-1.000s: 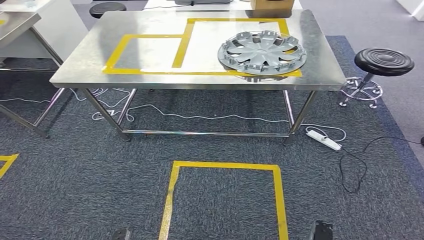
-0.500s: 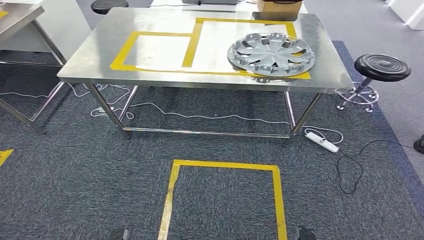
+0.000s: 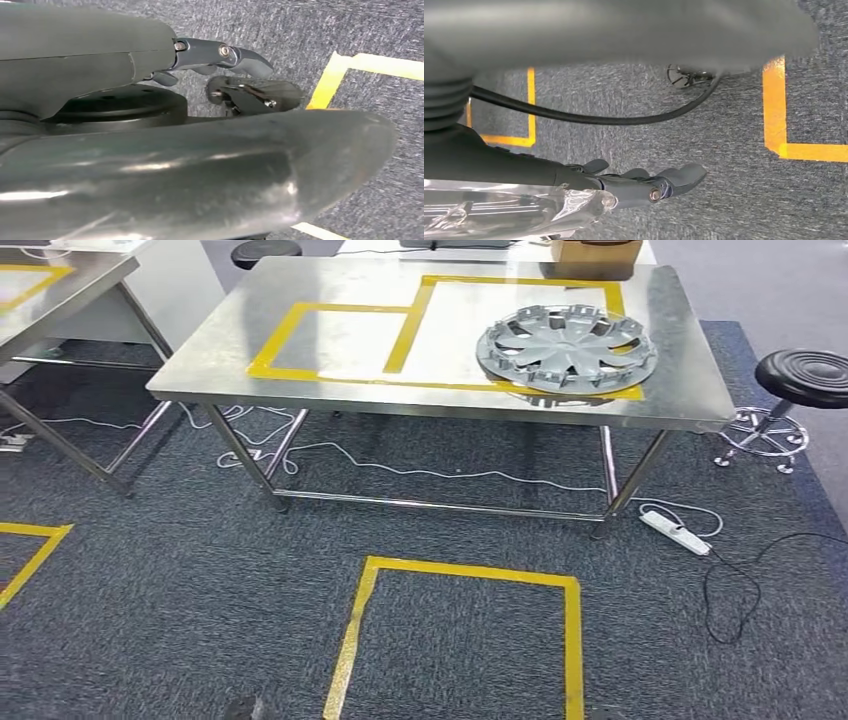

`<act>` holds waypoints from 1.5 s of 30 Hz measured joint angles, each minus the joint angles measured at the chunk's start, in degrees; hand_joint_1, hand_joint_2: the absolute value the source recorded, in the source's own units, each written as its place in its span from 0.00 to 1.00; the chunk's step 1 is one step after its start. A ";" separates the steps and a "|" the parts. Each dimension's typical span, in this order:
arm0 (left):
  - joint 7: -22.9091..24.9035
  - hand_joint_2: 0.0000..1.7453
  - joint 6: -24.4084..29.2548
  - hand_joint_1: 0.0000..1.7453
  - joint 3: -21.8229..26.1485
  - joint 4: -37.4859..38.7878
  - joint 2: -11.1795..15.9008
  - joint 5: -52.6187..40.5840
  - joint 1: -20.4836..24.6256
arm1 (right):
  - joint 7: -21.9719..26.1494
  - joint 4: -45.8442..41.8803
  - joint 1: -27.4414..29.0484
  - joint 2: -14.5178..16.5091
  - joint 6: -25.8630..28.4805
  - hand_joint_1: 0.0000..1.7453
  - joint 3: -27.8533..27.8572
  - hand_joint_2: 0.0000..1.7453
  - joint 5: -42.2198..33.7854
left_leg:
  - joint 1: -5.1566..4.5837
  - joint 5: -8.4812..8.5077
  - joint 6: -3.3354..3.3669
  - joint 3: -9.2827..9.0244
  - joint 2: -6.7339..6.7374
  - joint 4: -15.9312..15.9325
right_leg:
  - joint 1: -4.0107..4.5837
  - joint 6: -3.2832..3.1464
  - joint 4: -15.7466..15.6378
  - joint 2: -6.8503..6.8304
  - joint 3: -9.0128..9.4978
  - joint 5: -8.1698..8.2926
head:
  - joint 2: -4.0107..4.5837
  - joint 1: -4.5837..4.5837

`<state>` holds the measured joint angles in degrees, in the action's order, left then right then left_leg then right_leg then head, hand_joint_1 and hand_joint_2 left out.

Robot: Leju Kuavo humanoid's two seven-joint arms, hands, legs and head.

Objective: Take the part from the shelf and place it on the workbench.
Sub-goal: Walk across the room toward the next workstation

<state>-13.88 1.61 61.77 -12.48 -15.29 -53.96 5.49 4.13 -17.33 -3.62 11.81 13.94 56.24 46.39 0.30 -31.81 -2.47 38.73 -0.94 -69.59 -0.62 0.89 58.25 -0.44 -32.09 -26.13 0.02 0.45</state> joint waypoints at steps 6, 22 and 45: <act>-0.01 0.00 -0.14 0.00 0.00 0.00 0.11 -0.04 0.02 | -0.26 0.11 -0.07 -0.01 -0.14 0.00 0.01 1.00 0.34 | -0.44 6.06 0.90 -4.89 3.69 9.31 | 0.51 0.45 0.13 -3.39 0.33 -0.40 | 0.00 -0.10; -0.26 0.00 -0.25 0.00 0.03 -0.01 -0.02 -0.24 0.06 | -0.52 0.20 0.21 -0.01 -0.12 0.00 -0.45 1.00 4.15 | -0.28 7.33 2.50 -5.82 -4.91 12.69 | -0.42 2.61 1.40 4.61 -0.15 -0.90 | 0.00 0.56; -1.07 0.00 -0.47 0.00 0.24 -0.02 -0.17 -0.36 0.19 | -0.40 0.24 0.02 -0.10 -0.29 0.00 -0.81 1.00 6.38 | -0.13 7.27 3.22 -5.39 0.90 12.71 | 0.33 2.72 10.18 -0.64 -2.72 -7.66 | 0.00 0.49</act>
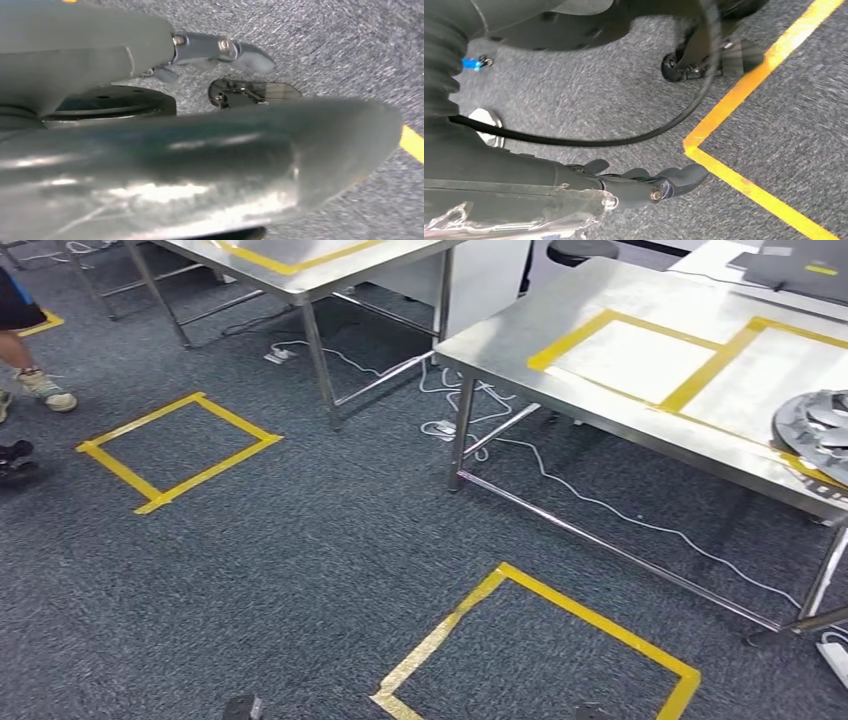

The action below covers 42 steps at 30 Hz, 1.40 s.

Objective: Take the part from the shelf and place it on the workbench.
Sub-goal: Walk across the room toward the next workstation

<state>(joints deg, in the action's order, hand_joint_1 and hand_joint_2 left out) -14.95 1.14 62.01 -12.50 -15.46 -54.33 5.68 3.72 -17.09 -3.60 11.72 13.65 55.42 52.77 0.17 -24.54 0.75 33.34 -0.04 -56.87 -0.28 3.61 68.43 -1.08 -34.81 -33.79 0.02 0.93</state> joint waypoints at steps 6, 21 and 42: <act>0.04 0.00 -0.01 0.00 0.02 0.00 -0.08 -0.35 -0.09 | -0.15 0.01 0.28 0.00 -0.02 0.00 0.07 1.00 0.81 | -0.02 0.12 -0.33 -0.12 -5.07 -0.16 | -0.57 -0.09 -4.50 3.25 1.01 4.90 | 0.00 0.15; 0.13 0.00 0.08 0.00 0.09 0.00 0.15 -0.93 -0.16 | -0.70 0.07 0.01 -0.02 -0.40 0.00 0.27 1.00 2.23 | -0.13 -1.86 -2.66 3.63 1.56 -7.57 | 0.00 -2.75 -10.22 -3.29 3.83 6.33 | 0.00 -0.64; 0.11 0.00 0.09 0.00 0.11 -0.02 0.15 -1.08 -0.12 | -1.04 0.31 -0.14 0.02 -0.49 0.00 0.62 1.00 2.78 | 0.32 0.66 -2.37 0.84 -7.64 -0.06 | -0.67 -1.78 -9.73 4.65 3.25 6.56 | 0.00 0.07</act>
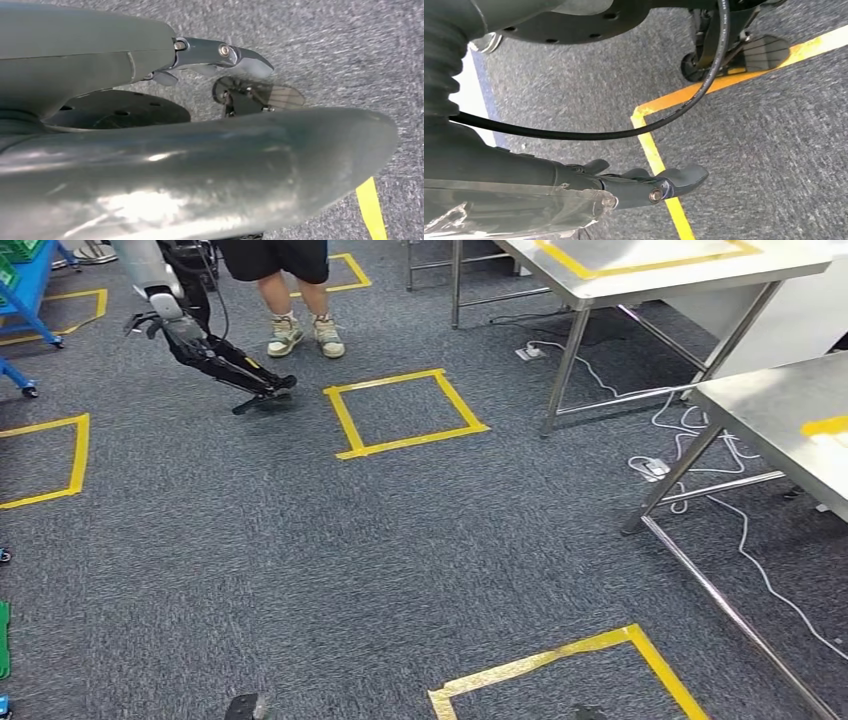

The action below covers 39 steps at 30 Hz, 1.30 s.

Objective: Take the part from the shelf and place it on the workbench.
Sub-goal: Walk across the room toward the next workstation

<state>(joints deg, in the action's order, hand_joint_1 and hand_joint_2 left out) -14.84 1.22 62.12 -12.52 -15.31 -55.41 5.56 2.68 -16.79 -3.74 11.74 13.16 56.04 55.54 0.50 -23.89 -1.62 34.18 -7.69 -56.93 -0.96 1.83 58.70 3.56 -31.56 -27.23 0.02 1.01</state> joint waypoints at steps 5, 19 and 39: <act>0.01 0.00 0.00 0.00 0.01 0.00 -0.02 0.02 0.24 | -0.38 0.00 0.30 0.00 0.03 0.00 0.31 1.00 0.49 | -0.29 -7.22 -0.51 6.59 6.27 -13.64 | 0.56 -1.42 -0.21 -4.22 -0.09 0.12 | 0.00 -0.74; 0.00 0.00 -0.06 0.00 0.09 0.00 -0.04 -0.44 0.22 | -0.70 0.03 -0.10 0.02 -0.32 0.00 0.83 1.00 1.69 | -0.67 -0.81 2.54 -1.07 7.70 0.20 | 0.81 1.31 9.29 -4.90 -3.42 -6.00 | 0.00 -0.03; 0.00 0.00 -0.04 0.00 0.27 0.00 0.02 -1.20 0.02 | -1.73 0.17 0.02 0.03 0.22 0.00 1.14 1.00 5.17 | -0.37 -4.92 -0.65 4.80 7.52 -11.67 | 0.63 -1.50 -0.39 -7.28 -0.37 0.59 | 0.00 -0.71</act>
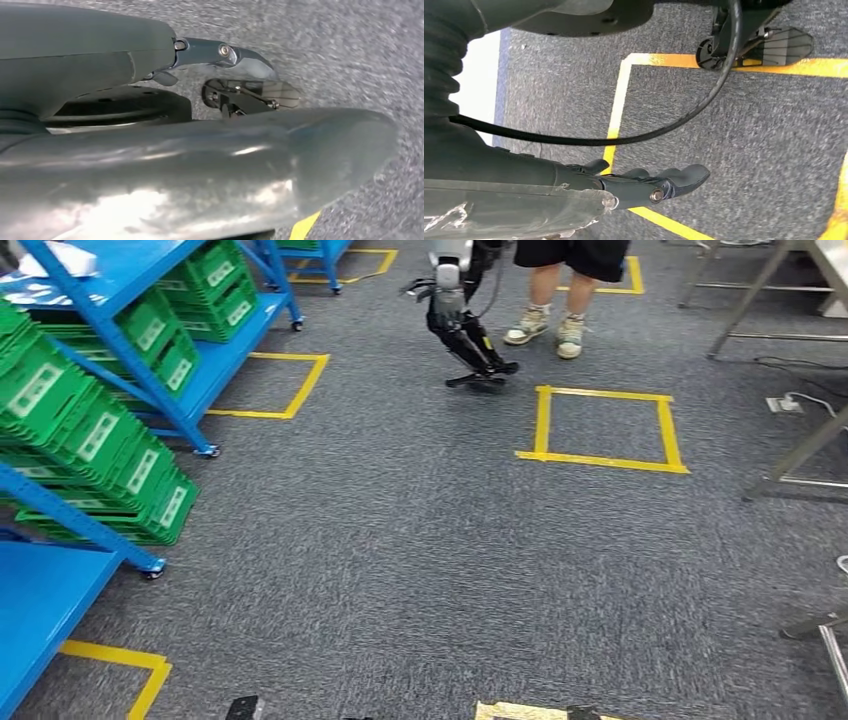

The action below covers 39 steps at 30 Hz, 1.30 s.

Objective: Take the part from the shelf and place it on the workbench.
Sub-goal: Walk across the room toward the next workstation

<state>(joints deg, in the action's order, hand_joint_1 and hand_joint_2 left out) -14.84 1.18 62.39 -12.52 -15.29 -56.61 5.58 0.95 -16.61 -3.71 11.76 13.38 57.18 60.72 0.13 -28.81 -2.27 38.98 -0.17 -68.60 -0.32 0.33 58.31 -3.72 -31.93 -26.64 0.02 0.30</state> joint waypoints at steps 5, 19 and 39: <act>-0.09 0.00 -0.01 0.00 0.02 0.00 -0.02 -0.17 0.37 | -0.13 0.00 -0.12 -0.01 -0.04 0.00 0.03 1.00 0.07 | -0.52 3.32 1.25 -6.23 4.19 11.73 | 0.74 1.26 0.25 -3.20 0.49 -0.69 | 0.00 -0.07; -0.09 0.00 -0.06 0.00 0.15 -0.01 -0.11 -0.50 0.26 | -0.85 0.10 -0.05 0.03 -0.33 0.00 0.34 1.00 1.25 | 0.25 4.15 1.57 -5.93 -6.67 11.66 | -0.98 2.91 1.02 8.69 -0.22 -0.41 | 0.00 0.92; 0.02 0.00 -0.16 0.00 0.72 -0.02 -0.06 -0.78 0.09 | -1.03 0.16 -0.41 0.04 -1.90 0.00 1.02 1.00 1.28 | -0.26 3.69 2.29 -6.18 1.86 11.98 | 0.39 2.30 2.14 -1.57 0.30 -2.54 | -0.01 0.25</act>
<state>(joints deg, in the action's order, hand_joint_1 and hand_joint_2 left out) -14.82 1.02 63.10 -12.55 -15.35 -57.39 5.68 -0.09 -16.45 -4.13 11.80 11.48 58.19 62.00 -0.13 -25.12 0.02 32.80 1.70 -56.62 0.06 2.62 60.46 -5.29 -31.63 -29.19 0.01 0.54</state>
